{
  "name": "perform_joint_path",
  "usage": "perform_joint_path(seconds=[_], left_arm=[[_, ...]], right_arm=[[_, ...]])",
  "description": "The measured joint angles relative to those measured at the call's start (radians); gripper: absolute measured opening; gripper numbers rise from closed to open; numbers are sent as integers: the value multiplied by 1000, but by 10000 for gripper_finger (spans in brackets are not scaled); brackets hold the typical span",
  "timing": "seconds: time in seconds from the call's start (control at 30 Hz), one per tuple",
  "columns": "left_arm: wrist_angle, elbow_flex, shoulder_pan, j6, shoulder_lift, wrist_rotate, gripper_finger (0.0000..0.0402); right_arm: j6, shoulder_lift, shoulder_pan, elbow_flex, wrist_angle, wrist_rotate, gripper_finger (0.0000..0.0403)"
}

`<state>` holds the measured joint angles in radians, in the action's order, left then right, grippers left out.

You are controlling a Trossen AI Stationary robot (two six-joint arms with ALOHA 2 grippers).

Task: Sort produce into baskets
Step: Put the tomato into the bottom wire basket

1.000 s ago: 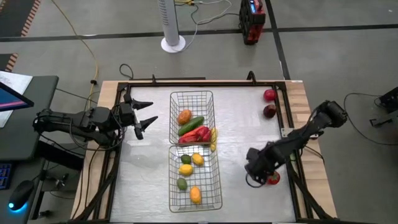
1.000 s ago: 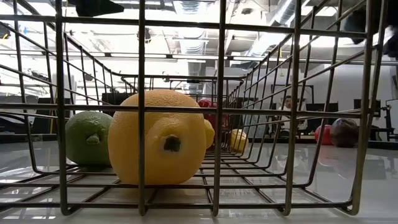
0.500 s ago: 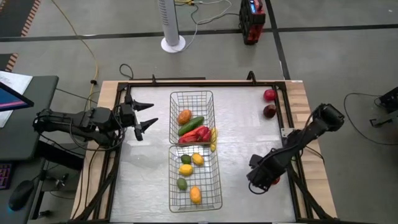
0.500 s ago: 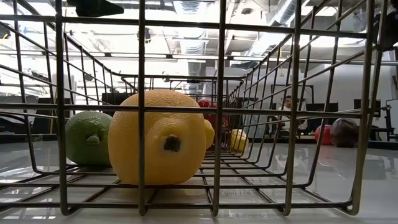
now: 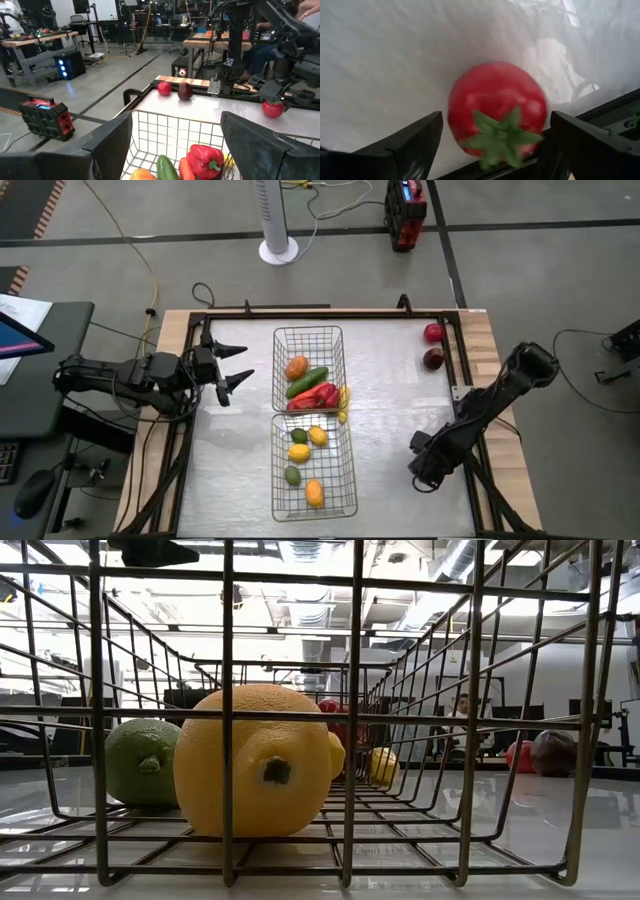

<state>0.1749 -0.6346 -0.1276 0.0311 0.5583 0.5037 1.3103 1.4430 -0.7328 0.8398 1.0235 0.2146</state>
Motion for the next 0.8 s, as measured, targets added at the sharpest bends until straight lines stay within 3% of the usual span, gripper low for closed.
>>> perform_joint_path(seconds=[0.2,0.37,0.47,0.6,0.8], left_arm=[[0,0,0,0,0,0,292],[-1,0,0,0,0,0,292],[-5,0,0,0,0,0,292],[-9,0,0,0,0,0,292],[-9,0,0,0,0,0,292]], right_arm=[[36,-33,-7,-138,-202,17,392],[4,-23,6,-157,-216,43,354],[-16,-23,35,-131,-216,76,332],[-76,-25,100,-42,-231,67,332],[-301,-25,197,137,-285,-89,354]])
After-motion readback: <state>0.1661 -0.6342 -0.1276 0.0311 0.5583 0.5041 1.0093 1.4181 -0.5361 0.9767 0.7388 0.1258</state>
